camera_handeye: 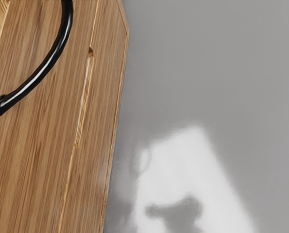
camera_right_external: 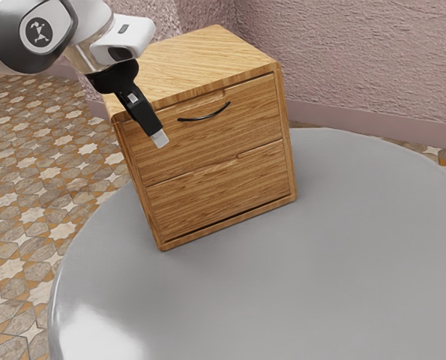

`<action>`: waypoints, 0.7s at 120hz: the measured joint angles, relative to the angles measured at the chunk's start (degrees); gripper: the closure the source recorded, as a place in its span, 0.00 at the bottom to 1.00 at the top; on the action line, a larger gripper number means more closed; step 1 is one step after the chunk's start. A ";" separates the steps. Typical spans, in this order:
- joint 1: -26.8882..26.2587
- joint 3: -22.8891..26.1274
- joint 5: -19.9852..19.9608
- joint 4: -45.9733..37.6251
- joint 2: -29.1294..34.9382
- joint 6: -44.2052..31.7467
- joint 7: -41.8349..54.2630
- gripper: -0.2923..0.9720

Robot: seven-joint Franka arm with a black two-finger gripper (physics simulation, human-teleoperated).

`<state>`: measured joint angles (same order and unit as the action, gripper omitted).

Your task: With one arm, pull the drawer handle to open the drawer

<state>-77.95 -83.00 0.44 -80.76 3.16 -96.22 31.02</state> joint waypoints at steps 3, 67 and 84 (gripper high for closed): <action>-0.03 -0.02 0.00 -0.01 0.00 0.00 0.01 0.23; 0.16 -0.11 0.26 0.45 -0.84 -0.17 -0.39 0.23; 3.09 -0.08 1.86 18.76 -3.80 4.75 -1.21 0.23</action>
<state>-74.87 -83.08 2.30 -62.00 -0.64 -91.48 29.81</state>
